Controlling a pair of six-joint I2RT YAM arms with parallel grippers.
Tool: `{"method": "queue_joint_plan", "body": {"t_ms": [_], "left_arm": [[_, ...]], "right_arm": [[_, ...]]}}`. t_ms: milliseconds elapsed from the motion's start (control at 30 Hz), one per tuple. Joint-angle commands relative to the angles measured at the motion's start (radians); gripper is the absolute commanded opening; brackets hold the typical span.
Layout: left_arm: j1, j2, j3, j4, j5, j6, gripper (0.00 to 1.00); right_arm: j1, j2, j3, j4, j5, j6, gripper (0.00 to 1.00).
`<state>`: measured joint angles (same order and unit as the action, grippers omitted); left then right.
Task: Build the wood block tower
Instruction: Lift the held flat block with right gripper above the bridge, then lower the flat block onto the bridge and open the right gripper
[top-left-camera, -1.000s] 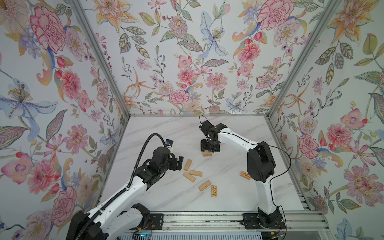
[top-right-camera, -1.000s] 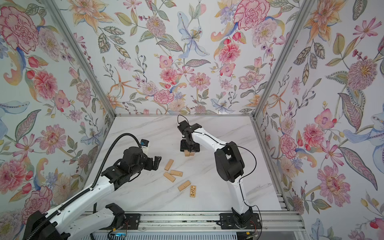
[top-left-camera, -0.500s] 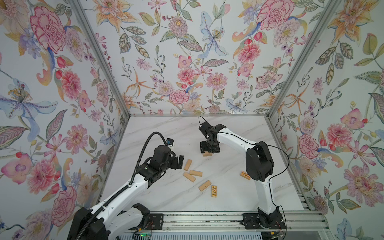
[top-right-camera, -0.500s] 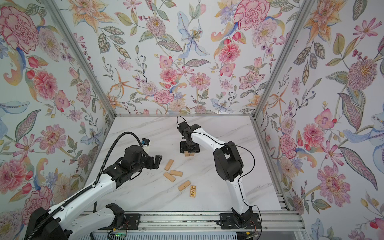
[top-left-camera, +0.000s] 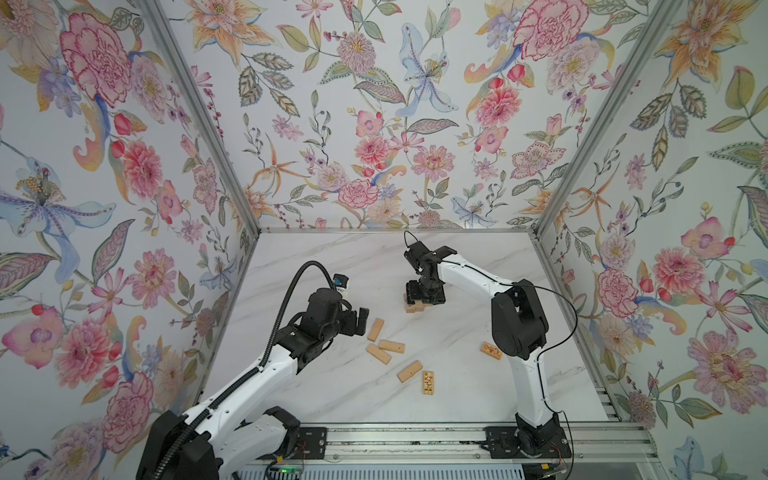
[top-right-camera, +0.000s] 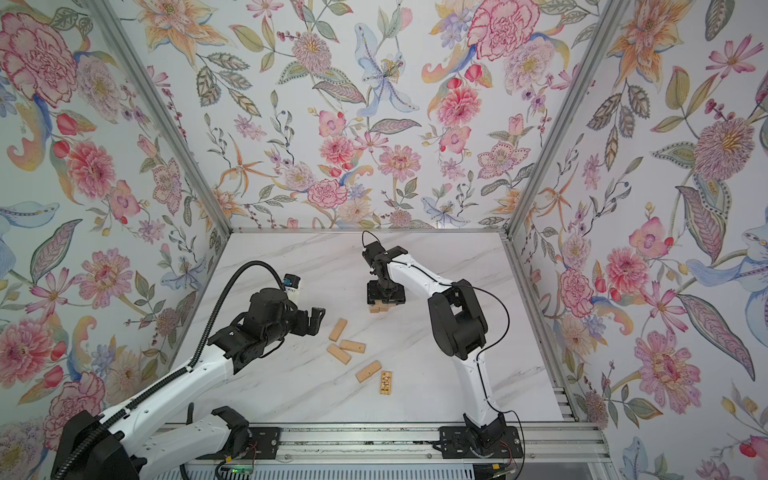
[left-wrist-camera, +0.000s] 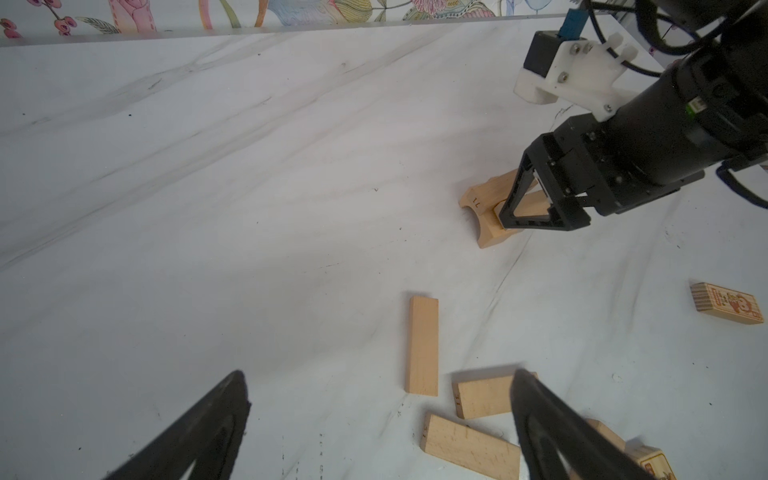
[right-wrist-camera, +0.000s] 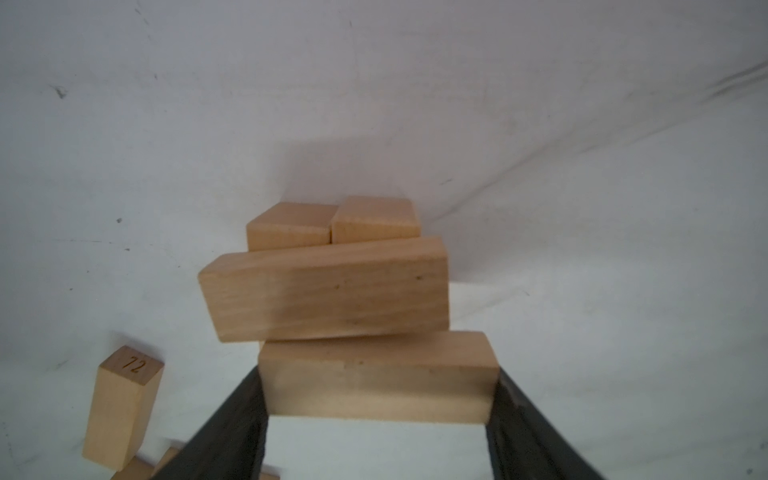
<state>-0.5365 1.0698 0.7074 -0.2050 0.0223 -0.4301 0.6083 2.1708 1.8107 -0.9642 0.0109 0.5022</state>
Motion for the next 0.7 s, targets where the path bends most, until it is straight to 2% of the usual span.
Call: {"method": "queue_joint_plan", "body": {"t_ms": [0,667], "left_arm": [[0.009,0.009,0.032,0.006,0.006,0.010,0.99],[0.024,0.009,0.022,0.009,0.015,0.017,0.99]], "right_arm": [[0.005,0.027,0.020,-0.025,-0.009,-0.019,0.62],[0.018,0.076,0.086,-0.041,-0.024,-0.013,0.64]]}}
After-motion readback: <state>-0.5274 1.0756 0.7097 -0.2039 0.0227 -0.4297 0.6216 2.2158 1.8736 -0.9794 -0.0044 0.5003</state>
